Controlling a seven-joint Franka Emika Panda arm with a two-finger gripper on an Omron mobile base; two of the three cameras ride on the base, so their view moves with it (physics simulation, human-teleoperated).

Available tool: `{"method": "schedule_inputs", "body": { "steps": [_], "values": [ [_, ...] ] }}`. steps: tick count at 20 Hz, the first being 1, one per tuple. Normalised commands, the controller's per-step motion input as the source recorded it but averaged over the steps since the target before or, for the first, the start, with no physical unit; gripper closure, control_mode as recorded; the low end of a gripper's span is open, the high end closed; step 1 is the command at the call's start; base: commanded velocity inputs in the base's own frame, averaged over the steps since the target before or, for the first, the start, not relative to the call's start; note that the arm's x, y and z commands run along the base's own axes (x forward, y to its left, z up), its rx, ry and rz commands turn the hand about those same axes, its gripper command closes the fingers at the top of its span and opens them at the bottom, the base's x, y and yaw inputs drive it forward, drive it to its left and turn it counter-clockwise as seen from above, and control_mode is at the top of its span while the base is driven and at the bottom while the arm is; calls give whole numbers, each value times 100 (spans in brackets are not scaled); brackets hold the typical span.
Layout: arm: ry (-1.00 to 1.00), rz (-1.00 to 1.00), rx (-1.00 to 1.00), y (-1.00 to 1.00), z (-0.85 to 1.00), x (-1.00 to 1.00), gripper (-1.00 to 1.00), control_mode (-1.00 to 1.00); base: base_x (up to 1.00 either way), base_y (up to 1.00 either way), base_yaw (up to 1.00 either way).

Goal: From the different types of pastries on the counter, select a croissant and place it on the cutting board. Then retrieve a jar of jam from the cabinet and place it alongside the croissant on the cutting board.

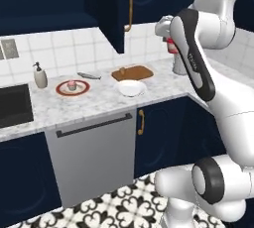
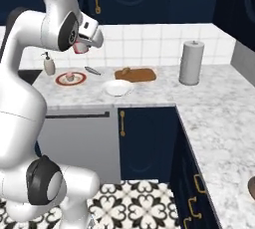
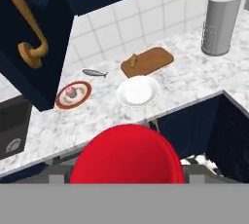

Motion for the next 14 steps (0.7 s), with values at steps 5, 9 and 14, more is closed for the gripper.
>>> {"method": "schedule_inputs", "body": {
  "steps": [5, 9, 14],
  "values": [
    [0, 0, 0, 0, 0, 0, 100, 100, 37, -75, 3],
    [0, 0, 0, 0, 0, 0, 100, 100, 63, -11, -7],
    [0, 0, 0, 0, 0, 0, 100, 100, 72, 40, -33]
  ]
}}
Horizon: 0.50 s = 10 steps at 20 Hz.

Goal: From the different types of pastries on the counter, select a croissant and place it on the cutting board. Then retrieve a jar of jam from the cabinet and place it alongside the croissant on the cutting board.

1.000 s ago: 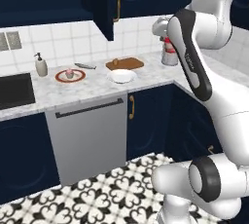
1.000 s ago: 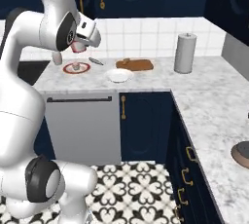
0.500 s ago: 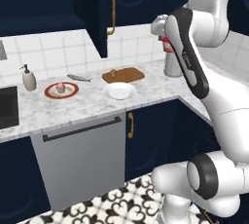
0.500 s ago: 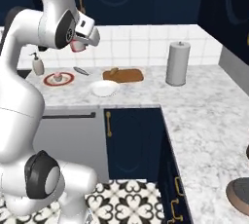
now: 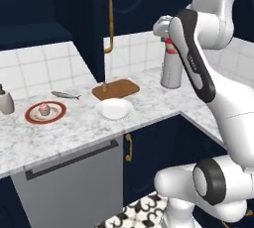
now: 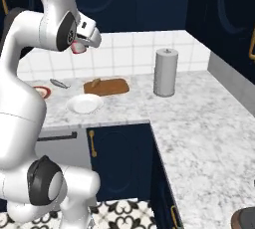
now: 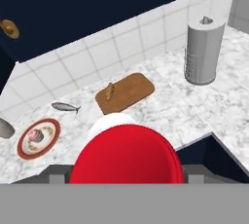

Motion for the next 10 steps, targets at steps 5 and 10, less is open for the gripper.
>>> {"method": "schedule_inputs", "body": {
  "steps": [5, 10],
  "values": [
    [0, 0, 0, 0, 0, 0, 100, 100, 42, -6, -15],
    [0, 0, 0, 0, 0, 0, 100, 100, 34, 29, 0]
  ]
}}
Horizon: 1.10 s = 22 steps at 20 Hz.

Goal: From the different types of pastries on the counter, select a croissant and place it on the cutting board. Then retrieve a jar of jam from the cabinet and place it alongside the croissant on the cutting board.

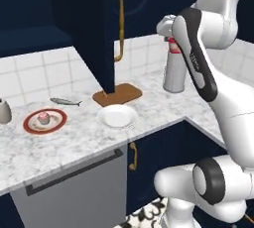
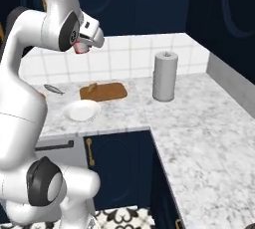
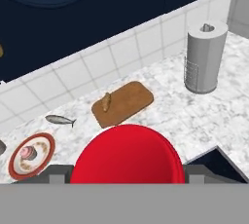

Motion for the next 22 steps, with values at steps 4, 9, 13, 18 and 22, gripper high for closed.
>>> {"method": "schedule_inputs", "body": {
  "steps": [4, 9, 13, 18, 22],
  "values": [
    [0, 0, 0, 0, 0, 0, 100, 100, 49, 50, 10],
    [0, 0, 0, 0, 0, 0, 100, 100, 17, -52, 47],
    [0, 0, 0, 0, 0, 0, 100, 100, 51, -29, 44],
    [0, 0, 0, 0, 0, 0, 100, 100, 16, -51, 30],
    [0, 0, 0, 0, 0, 0, 100, 100, -1, -65, 23]
  ]
}}
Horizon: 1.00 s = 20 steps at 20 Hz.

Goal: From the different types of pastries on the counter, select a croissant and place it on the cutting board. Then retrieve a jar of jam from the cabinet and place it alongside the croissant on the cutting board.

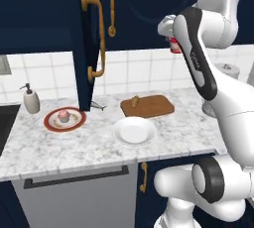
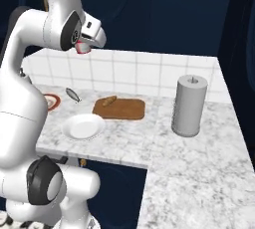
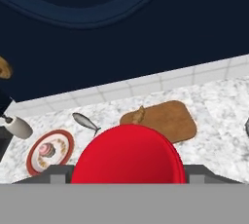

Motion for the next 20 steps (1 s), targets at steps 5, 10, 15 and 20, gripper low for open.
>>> {"method": "schedule_inputs", "body": {
  "steps": [5, 10, 15, 20],
  "values": [
    [0, 0, 0, 0, 0, 0, 100, 100, -22, -38, 12],
    [0, 0, 0, 0, 0, 0, 100, 100, -25, 0, 1],
    [0, 0, 0, 0, 0, 0, 100, 100, -20, 0, 0],
    [-2, 0, 0, 0, 5, -48, 100, -100, -9, 0, 0]
  ]
}}
